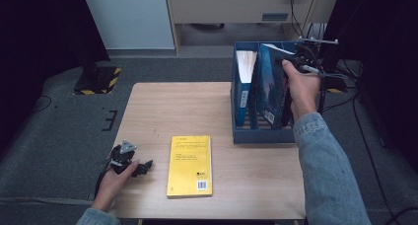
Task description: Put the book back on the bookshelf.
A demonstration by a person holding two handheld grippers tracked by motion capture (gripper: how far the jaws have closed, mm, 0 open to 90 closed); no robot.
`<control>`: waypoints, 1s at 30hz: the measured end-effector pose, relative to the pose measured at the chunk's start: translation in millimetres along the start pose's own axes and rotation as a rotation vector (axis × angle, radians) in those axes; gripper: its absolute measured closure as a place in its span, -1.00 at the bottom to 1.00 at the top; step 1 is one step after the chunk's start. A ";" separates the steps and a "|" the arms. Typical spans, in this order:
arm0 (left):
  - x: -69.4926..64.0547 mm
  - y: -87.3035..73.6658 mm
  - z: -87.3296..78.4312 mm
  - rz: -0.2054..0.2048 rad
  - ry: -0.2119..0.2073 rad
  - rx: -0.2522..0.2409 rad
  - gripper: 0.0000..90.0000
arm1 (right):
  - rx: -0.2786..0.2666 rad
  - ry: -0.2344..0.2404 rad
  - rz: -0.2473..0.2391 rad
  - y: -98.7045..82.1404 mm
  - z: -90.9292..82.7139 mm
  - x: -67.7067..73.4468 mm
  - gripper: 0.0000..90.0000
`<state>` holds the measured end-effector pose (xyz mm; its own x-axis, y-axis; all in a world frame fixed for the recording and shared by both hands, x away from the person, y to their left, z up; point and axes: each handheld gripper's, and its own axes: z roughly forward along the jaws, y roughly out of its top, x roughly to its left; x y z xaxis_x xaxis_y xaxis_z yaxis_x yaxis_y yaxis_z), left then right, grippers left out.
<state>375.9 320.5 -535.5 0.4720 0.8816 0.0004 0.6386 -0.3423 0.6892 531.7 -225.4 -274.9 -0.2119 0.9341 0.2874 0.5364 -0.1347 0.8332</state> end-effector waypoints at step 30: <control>-0.1 0.3 0.3 0.000 -0.001 -0.001 -1.00 | -0.010 -0.038 0.001 -14.2 30.5 -7.6 0.62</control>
<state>376.2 320.2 -535.5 0.4725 0.8813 0.0002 0.6379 -0.3421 0.6900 550.6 -220.6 -303.3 -0.1798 0.9459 0.2701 0.5281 -0.1389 0.8378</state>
